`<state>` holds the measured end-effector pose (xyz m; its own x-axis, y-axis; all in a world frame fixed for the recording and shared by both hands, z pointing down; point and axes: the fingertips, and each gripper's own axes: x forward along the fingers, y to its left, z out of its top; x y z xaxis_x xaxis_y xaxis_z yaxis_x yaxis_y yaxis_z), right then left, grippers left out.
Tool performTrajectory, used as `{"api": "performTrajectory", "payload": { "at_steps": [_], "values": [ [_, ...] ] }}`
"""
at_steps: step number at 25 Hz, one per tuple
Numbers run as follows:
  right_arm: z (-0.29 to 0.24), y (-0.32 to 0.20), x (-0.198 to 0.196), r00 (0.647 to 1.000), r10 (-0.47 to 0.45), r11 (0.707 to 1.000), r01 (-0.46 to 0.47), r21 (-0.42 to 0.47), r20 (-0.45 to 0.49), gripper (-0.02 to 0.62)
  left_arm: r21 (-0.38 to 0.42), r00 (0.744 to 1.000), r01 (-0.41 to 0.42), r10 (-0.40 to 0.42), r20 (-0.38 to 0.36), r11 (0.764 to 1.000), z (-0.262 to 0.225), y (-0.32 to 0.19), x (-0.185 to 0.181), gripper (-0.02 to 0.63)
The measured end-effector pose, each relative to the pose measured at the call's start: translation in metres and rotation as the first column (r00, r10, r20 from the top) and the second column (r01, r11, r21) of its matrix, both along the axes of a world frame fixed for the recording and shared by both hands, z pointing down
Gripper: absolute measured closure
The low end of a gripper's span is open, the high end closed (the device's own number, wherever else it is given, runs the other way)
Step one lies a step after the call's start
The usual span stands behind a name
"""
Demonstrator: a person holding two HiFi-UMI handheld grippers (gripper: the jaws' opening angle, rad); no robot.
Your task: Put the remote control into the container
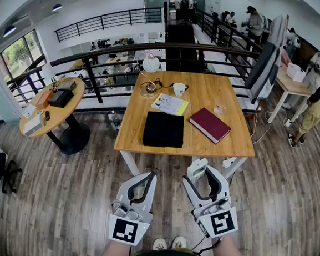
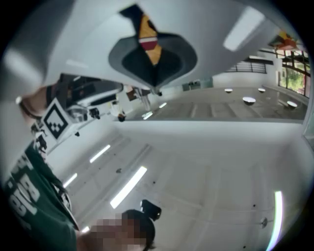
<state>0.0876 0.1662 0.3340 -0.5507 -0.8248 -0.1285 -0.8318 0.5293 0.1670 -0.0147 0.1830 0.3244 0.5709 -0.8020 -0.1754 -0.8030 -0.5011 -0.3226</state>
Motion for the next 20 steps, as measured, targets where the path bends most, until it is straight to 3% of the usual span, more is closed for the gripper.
{"api": "performTrajectory", "payload": {
  "at_steps": [10,20],
  "values": [
    [0.002,-0.005,0.004,1.000,0.014,1.000,-0.014,-0.007,0.005,0.331,0.004,1.000,-0.003,0.003,-0.009,1.000,0.000,-0.004,0.002,0.606],
    [0.001,-0.005,0.015,1.000,-0.002,1.000,0.002,0.002,0.010,0.331,0.002,1.000,-0.002,0.002,0.027,1.000,0.002,-0.008,0.016,0.607]
  ]
}}
